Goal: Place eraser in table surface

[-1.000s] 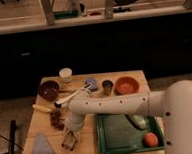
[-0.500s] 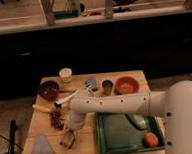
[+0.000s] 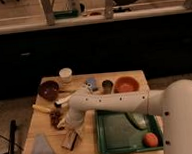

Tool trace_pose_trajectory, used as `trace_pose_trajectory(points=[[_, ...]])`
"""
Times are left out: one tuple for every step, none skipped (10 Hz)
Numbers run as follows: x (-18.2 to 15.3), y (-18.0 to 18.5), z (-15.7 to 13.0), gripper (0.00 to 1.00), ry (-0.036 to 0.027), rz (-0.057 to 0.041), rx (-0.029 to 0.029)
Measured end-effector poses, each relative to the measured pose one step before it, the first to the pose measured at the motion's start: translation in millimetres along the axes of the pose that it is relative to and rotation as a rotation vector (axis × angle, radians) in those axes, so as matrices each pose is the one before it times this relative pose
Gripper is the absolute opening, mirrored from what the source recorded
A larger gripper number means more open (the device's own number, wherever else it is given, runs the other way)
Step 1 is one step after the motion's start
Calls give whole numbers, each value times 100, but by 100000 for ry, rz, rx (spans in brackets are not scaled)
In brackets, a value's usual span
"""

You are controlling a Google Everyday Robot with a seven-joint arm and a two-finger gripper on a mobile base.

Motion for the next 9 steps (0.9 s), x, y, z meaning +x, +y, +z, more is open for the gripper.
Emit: trace_pose_trajectory(points=[[231,-15,-278,80,334,266,-124],[134,-143,-248,80,223,19,142],[108,-53,-214,80,259,-27,-99],[113,-80,-243,80,345,-77,-23],[96,-93,-260,80,366,-110,-49],[57,-77,-220,80,322,-201,-60],[30,-101,-239,80,267,-318,-178],[7,-72,-99,80,77,-178,-86],[-3,-68,-85,80,63,-267,-154]])
